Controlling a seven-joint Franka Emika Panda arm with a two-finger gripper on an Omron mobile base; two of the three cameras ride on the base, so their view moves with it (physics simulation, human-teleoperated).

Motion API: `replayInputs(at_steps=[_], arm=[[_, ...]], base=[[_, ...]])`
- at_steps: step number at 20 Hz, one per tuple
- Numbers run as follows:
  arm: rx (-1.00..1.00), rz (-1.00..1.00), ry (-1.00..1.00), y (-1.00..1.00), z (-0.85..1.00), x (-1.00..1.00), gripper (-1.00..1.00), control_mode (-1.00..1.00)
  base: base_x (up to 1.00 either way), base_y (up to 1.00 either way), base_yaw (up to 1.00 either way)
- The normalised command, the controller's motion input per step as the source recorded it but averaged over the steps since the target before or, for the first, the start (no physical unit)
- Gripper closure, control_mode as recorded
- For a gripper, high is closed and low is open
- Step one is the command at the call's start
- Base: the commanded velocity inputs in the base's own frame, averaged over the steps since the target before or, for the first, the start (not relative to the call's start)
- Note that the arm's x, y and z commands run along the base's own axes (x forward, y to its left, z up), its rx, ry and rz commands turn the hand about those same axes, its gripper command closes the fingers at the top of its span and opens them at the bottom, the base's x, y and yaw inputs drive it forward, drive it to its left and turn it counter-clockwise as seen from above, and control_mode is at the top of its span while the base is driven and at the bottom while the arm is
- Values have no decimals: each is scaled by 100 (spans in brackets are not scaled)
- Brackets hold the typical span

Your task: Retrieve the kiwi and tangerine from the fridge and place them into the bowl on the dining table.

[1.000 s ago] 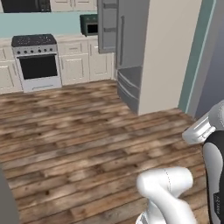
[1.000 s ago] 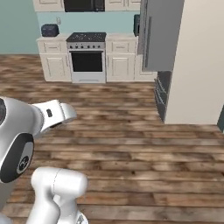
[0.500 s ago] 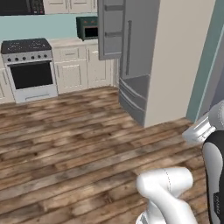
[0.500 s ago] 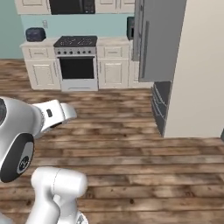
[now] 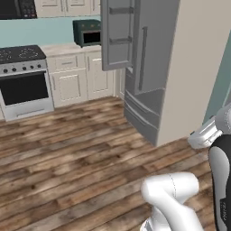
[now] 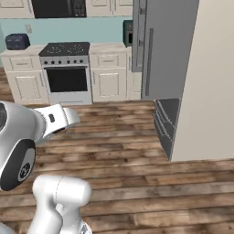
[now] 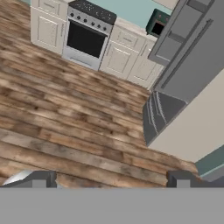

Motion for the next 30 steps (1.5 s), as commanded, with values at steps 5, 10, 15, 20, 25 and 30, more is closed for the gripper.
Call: replayInputs(at_steps=[5,10,15,20,25,30], arm=[[0,0,0,0,0,0,-100,100],[0,0,0,0,0,0,-100,100],[0,0,0,0,0,0,-100,100],[0,0,0,0,0,0,-100,100],[0,0,0,0,0,0,-100,100],[0,0,0,0,0,0,-100,100]], base=[[100,37,-18],[100,47,-20],[100,51,-22],[100,37,-28],[97,17,-32],[83,23,-35]])
